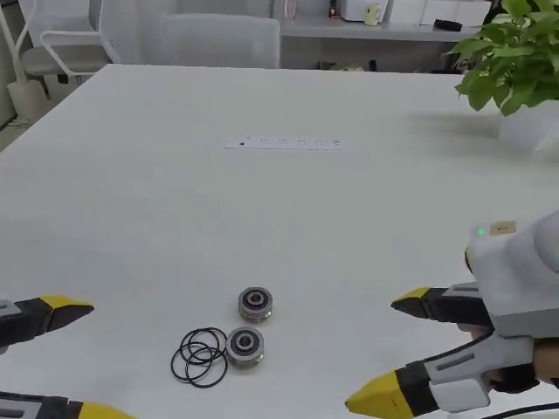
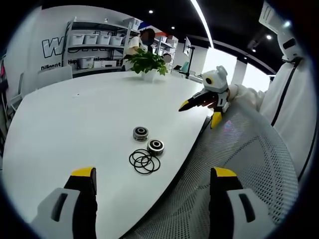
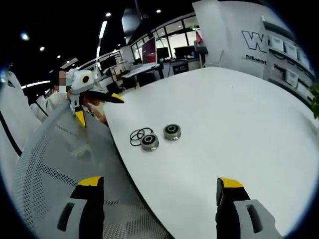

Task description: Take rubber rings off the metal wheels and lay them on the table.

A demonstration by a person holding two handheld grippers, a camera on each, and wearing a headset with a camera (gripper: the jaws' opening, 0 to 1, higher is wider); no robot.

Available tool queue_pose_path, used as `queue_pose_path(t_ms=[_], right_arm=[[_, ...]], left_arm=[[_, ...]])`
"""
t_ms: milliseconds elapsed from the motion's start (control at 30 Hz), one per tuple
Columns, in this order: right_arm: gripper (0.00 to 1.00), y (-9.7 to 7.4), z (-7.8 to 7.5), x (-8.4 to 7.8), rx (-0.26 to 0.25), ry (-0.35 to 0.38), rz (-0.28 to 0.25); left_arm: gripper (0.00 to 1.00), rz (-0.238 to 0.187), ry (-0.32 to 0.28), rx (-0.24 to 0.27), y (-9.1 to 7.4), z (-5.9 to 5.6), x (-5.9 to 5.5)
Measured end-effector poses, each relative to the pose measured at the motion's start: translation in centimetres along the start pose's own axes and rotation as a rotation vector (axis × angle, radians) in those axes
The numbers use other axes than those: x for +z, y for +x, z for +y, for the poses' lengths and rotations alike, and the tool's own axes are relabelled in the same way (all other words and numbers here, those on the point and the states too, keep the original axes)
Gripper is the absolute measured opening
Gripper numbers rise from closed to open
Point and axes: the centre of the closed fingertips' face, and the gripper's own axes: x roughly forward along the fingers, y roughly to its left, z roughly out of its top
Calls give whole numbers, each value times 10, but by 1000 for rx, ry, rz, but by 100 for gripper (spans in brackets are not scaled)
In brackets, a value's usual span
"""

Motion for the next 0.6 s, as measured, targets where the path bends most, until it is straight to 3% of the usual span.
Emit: queue_pose_path(t_ms=[233,400,600], right_arm=[[95,1,4,-22,-15,-7,53],[93,-3,-1,-16,-44,9,23],[91,-1,-2,-19,-54,9,32]], left_arm=[[94,2,-14,-2,0,-1,-1],[94,9,-22,1,0,-1,-3],[95,42,-20,16,0,1,-9]])
